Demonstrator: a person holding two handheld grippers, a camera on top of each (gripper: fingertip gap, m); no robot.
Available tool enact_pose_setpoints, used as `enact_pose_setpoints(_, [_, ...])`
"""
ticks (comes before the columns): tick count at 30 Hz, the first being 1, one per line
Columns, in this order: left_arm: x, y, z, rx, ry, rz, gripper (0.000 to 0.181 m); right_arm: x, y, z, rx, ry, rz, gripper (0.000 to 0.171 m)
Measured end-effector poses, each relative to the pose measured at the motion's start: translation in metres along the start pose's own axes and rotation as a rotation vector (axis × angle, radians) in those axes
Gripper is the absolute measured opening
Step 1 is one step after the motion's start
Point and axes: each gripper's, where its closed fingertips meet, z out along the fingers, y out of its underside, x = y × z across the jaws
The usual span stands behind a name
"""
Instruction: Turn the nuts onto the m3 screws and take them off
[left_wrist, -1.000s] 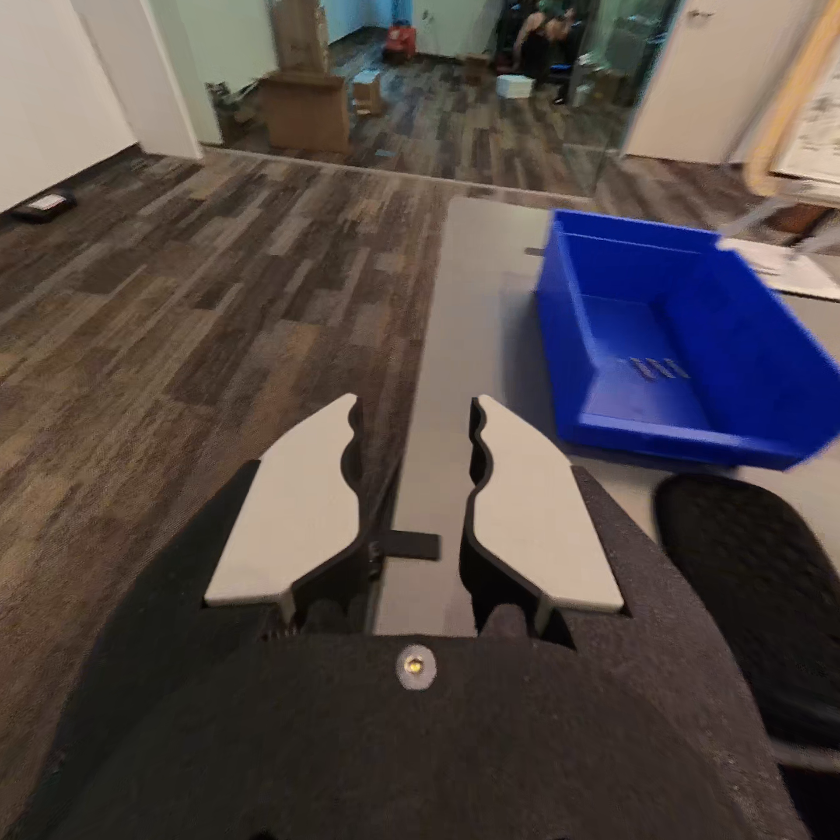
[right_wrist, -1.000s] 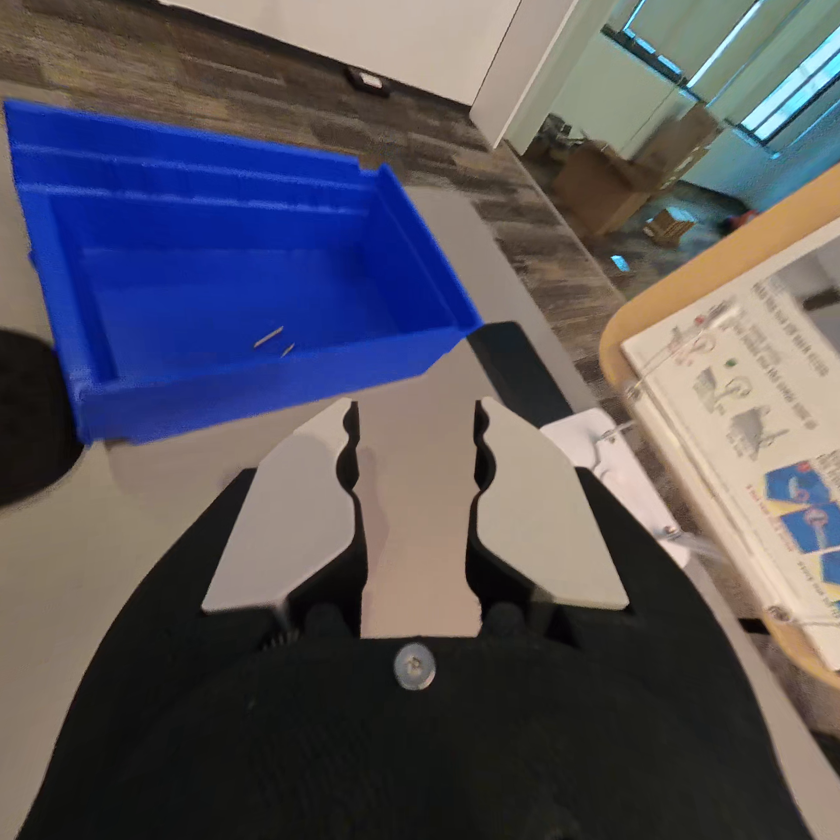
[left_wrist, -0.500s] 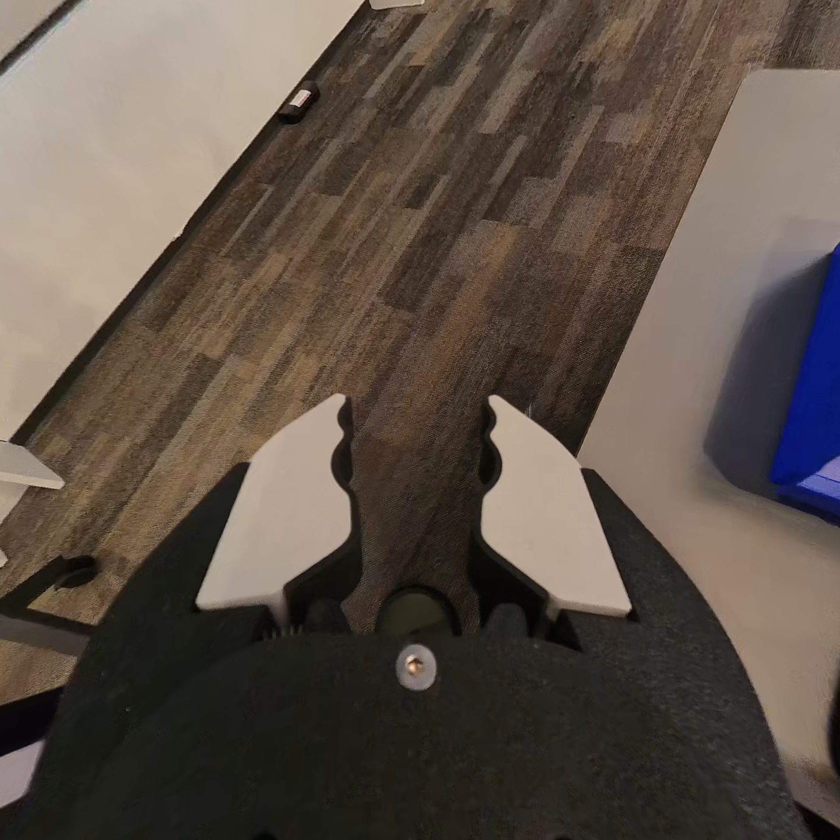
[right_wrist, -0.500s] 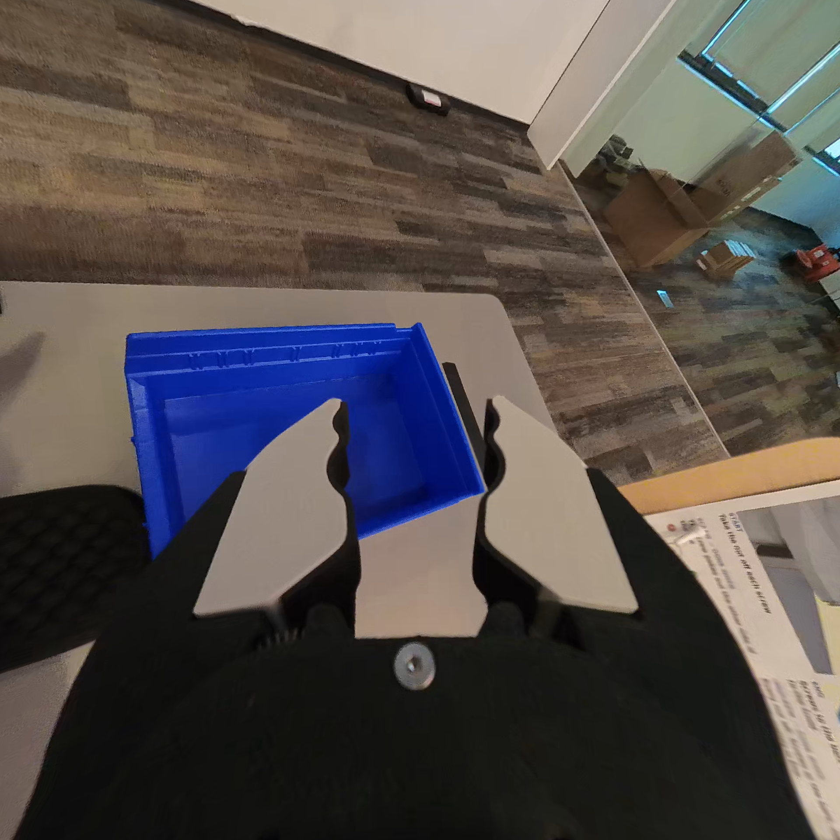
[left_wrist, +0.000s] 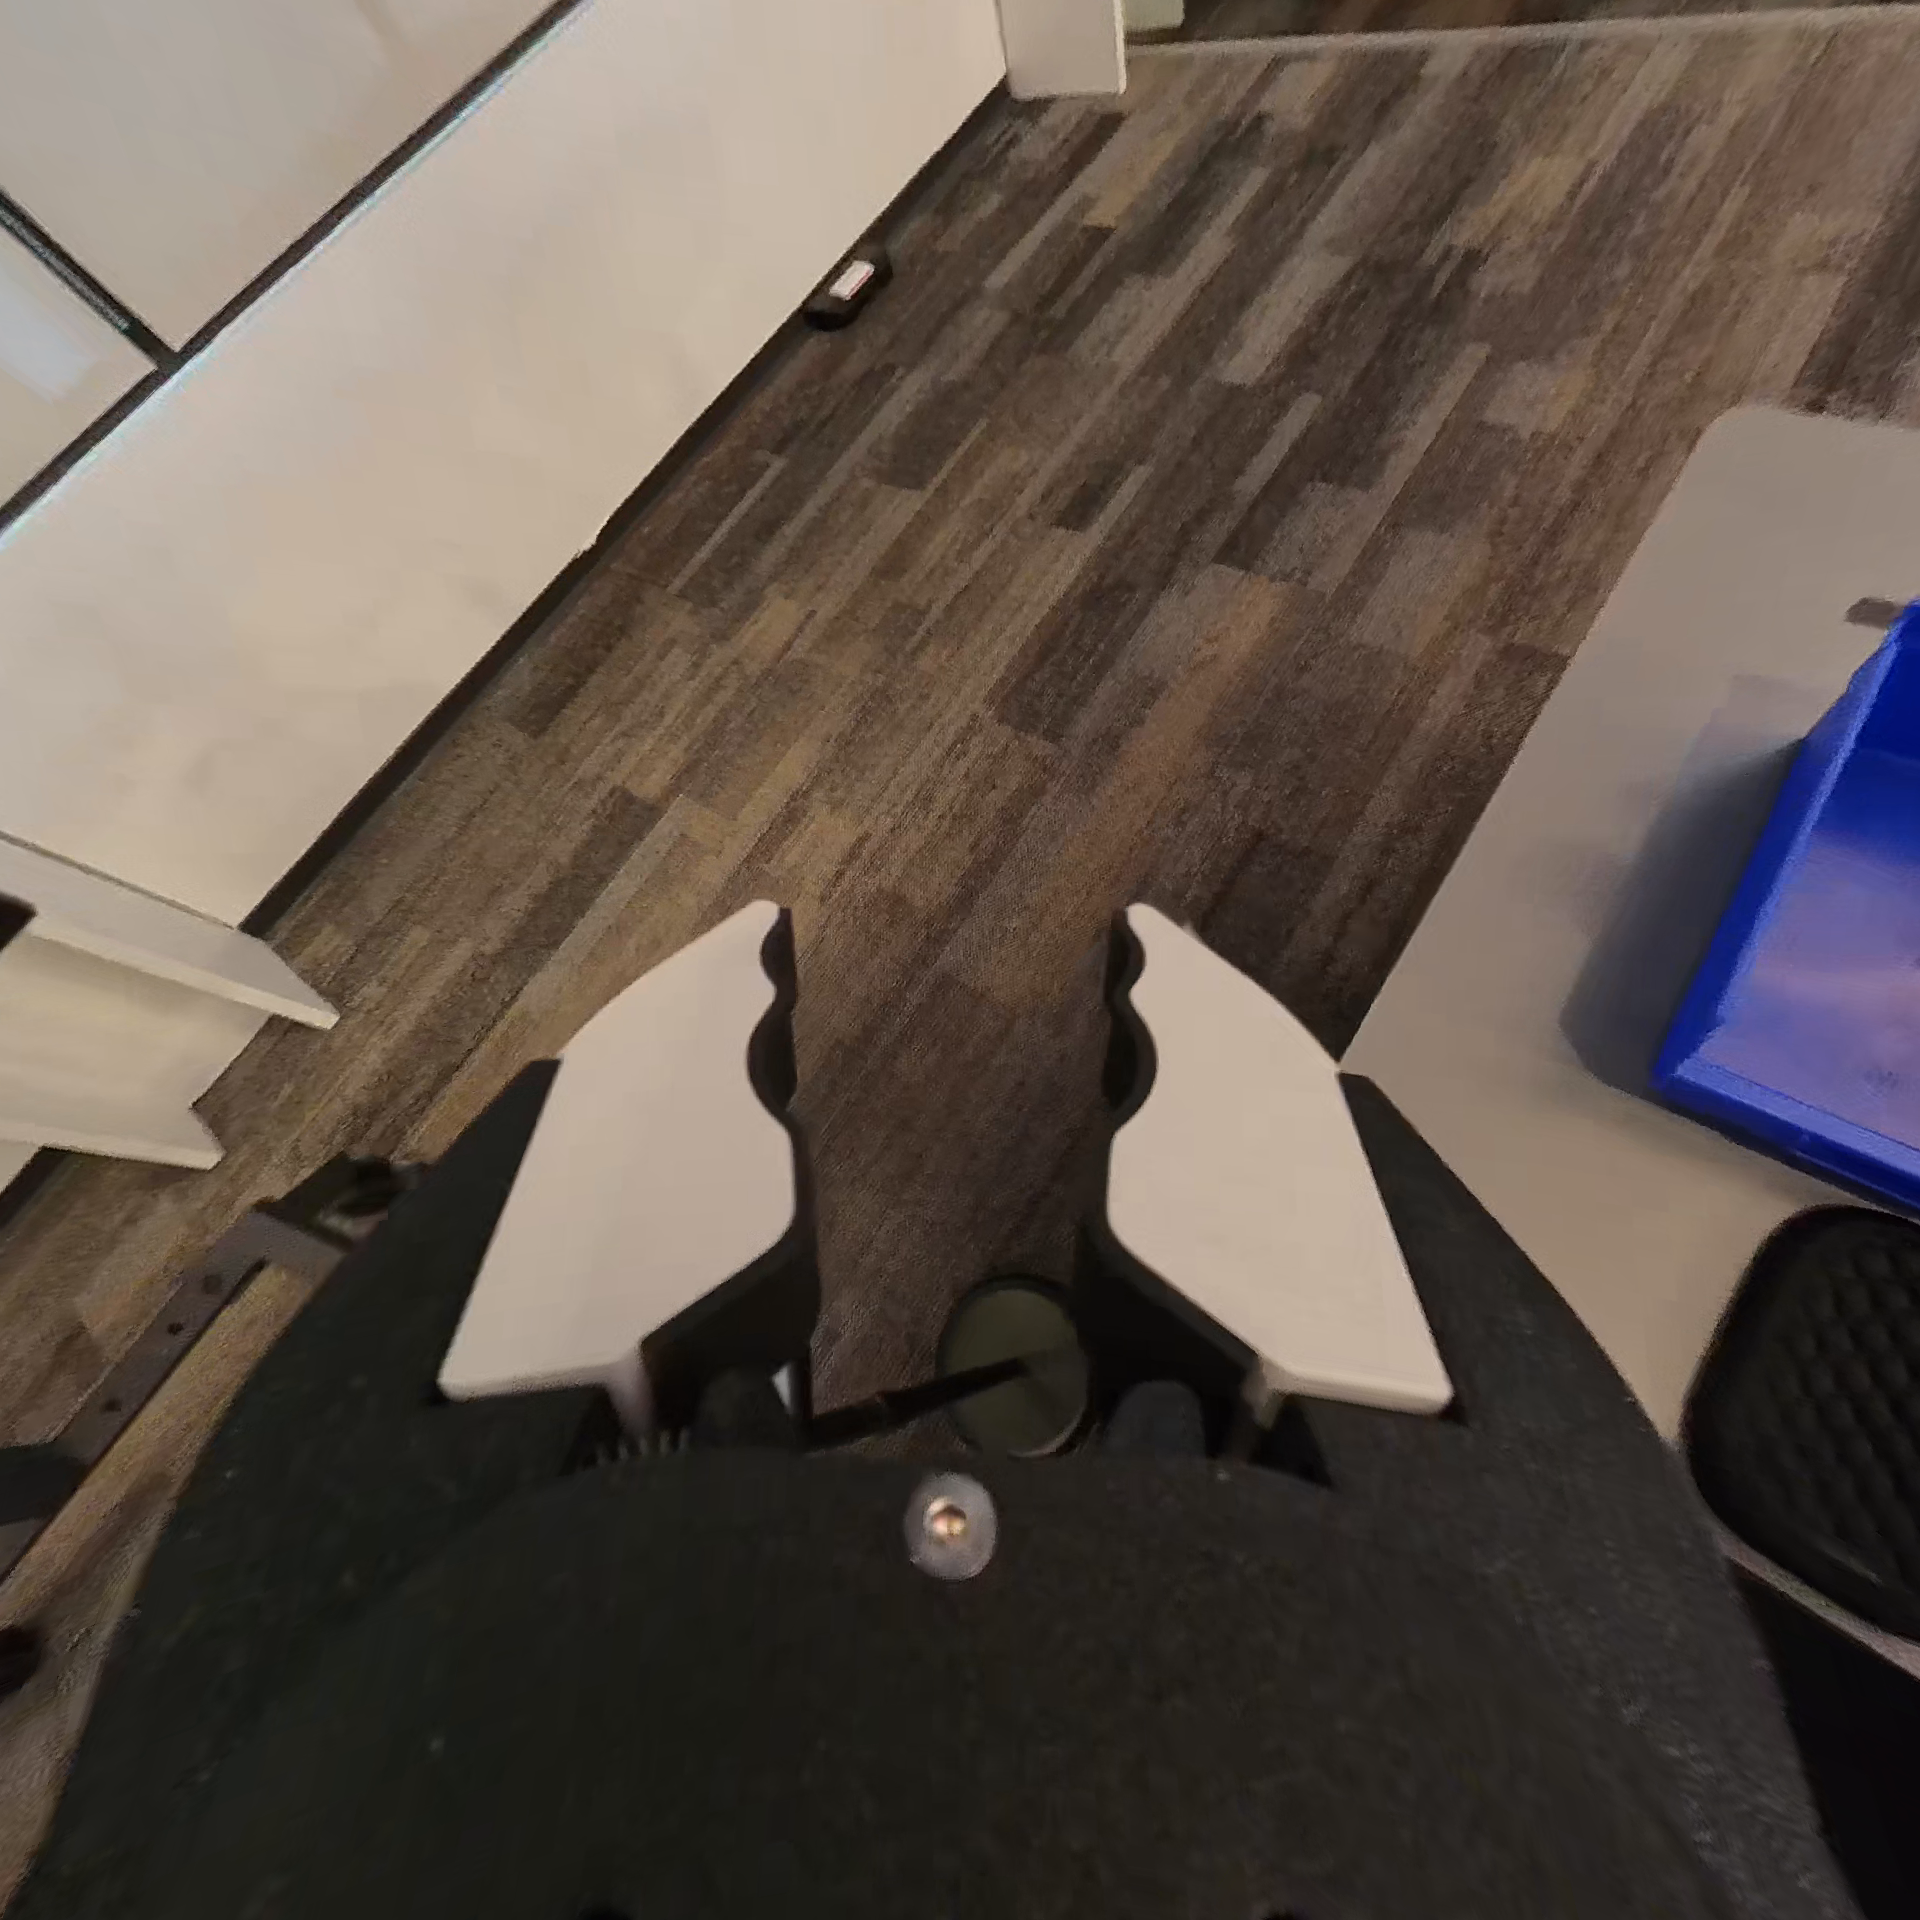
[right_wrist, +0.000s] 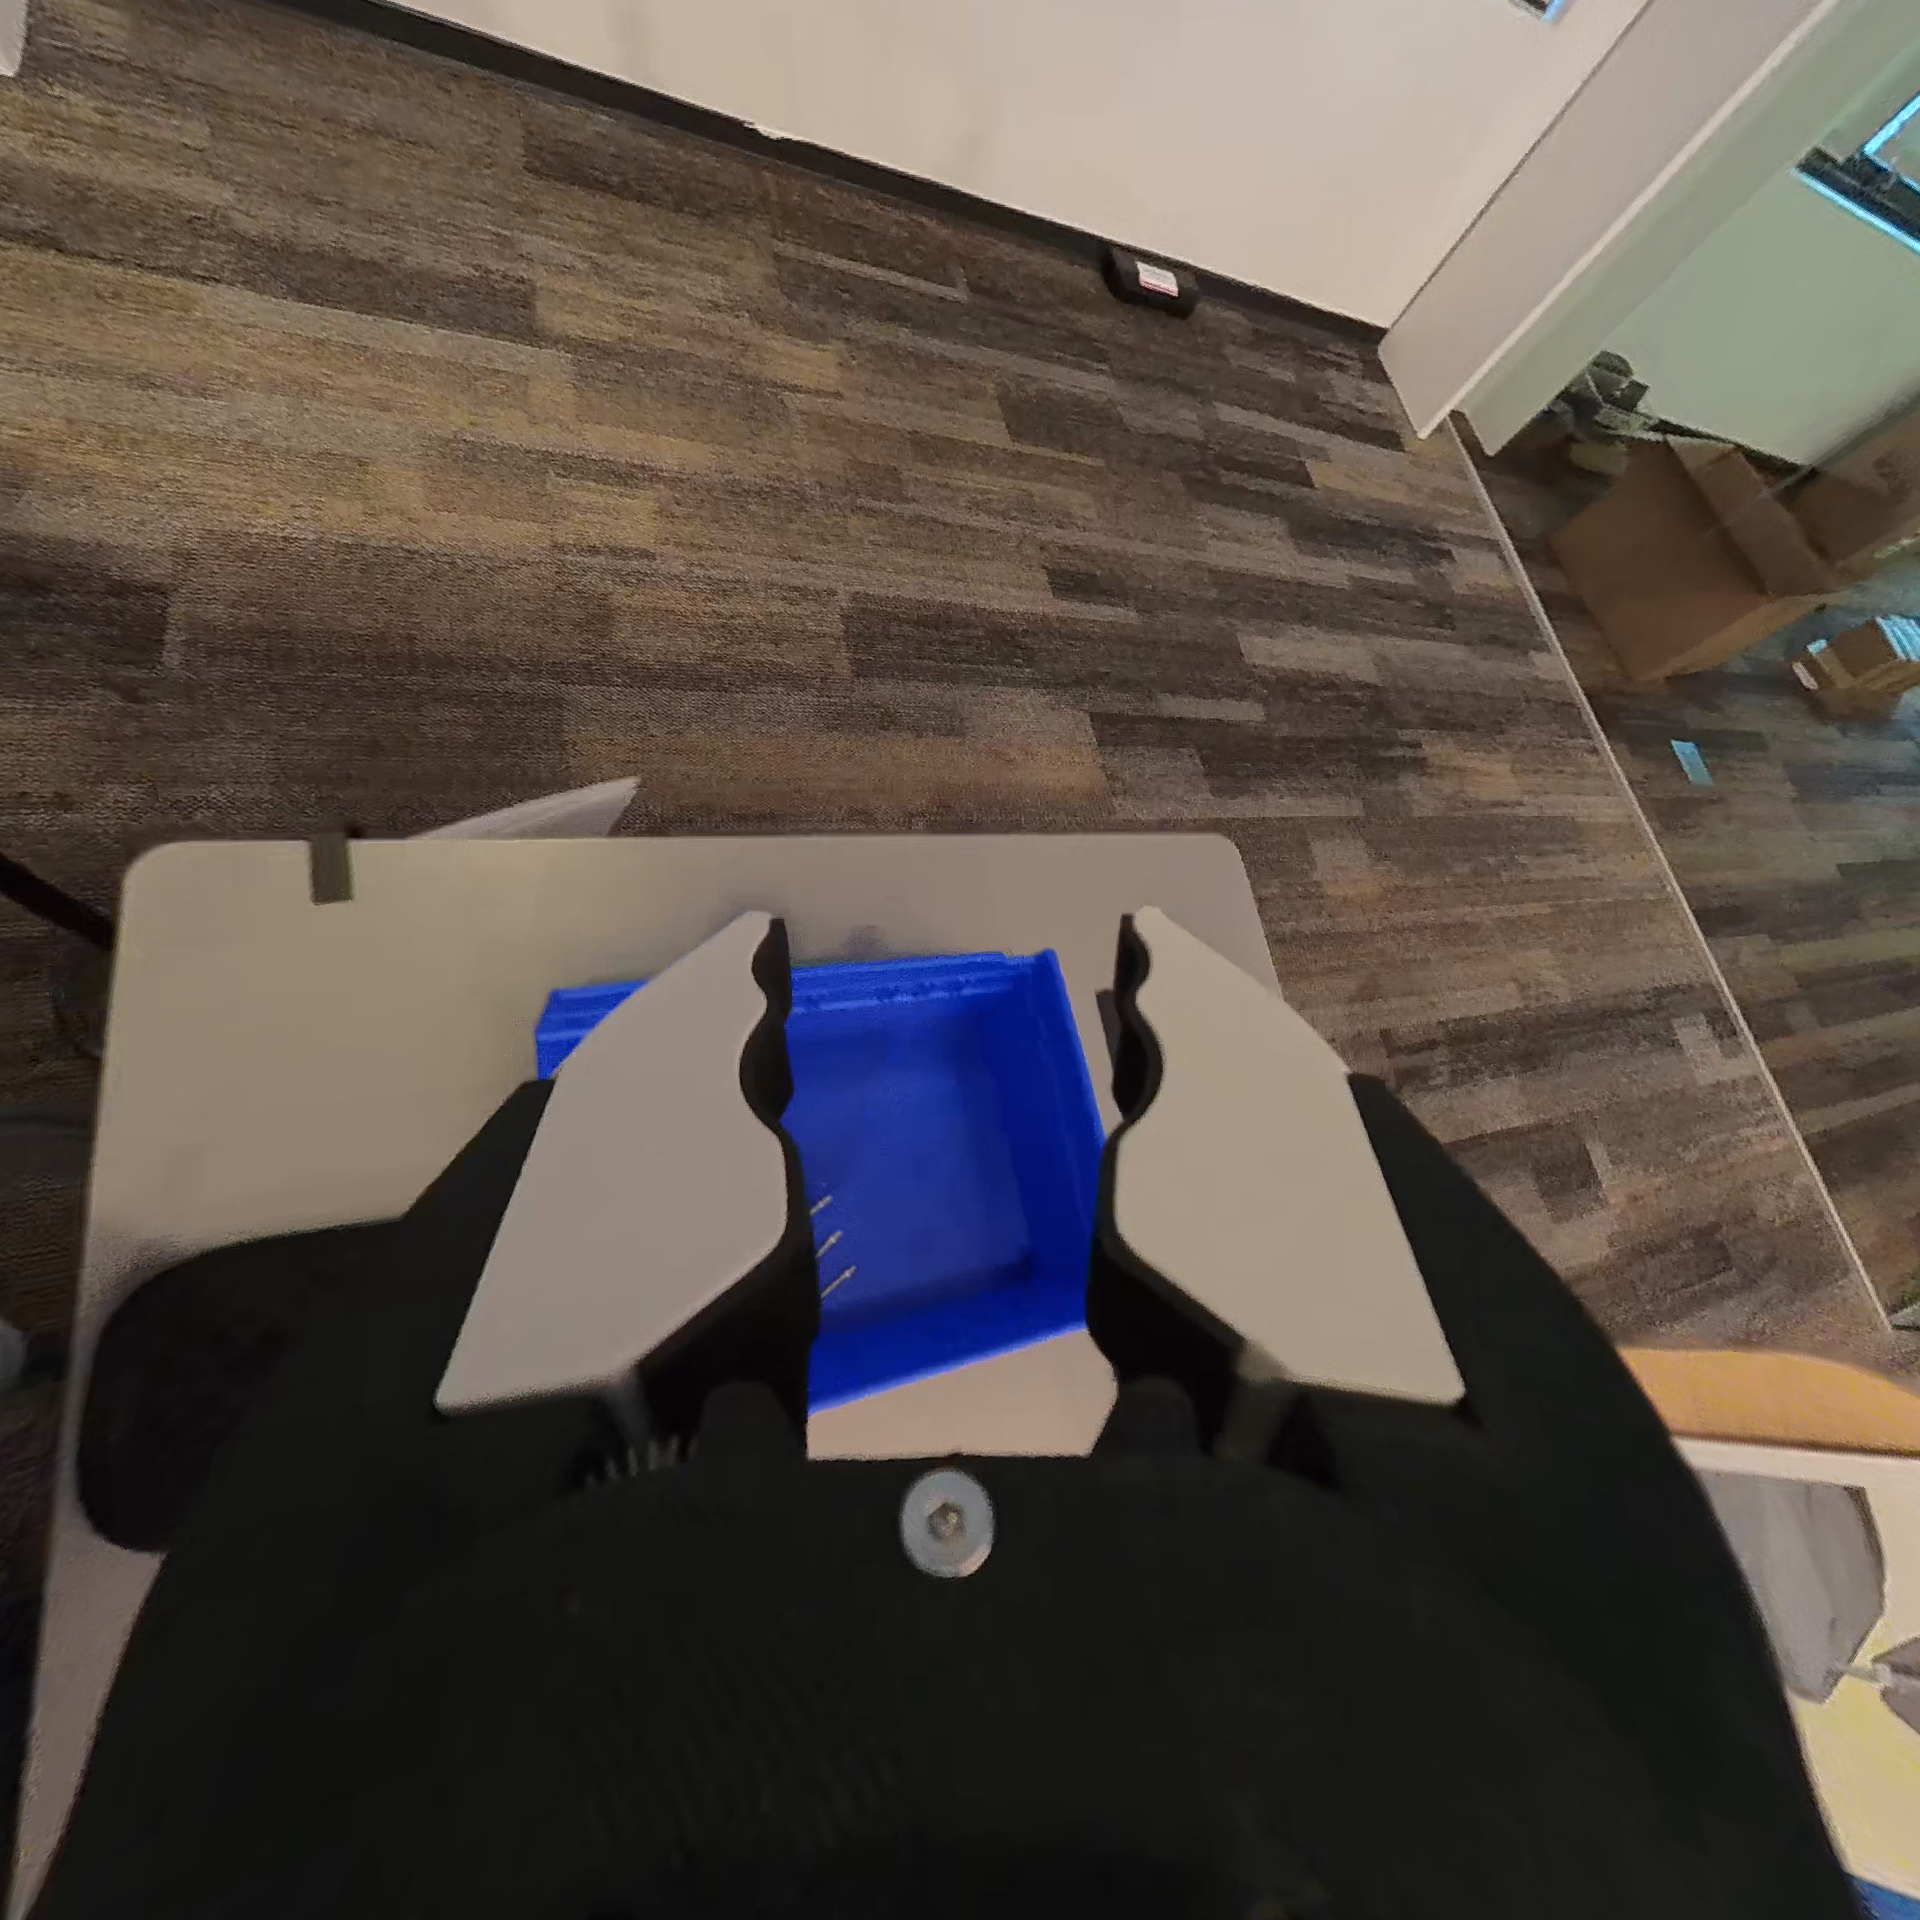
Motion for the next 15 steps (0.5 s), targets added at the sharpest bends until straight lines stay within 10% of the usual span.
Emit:
enact_pose_setpoints(7, [-0.143,-0.045,-0.132,0.222,0.207,0.042,0.065,-0.086,-0.1,-0.048,0.062,0.201,0.049,0.066])
enact_pose_setpoints(15, [-0.383,0.046,-0.202,0.12,0.163,0.039,0.065,-0.172,-0.164,-0.064,0.077,0.38,0.405,0.067])
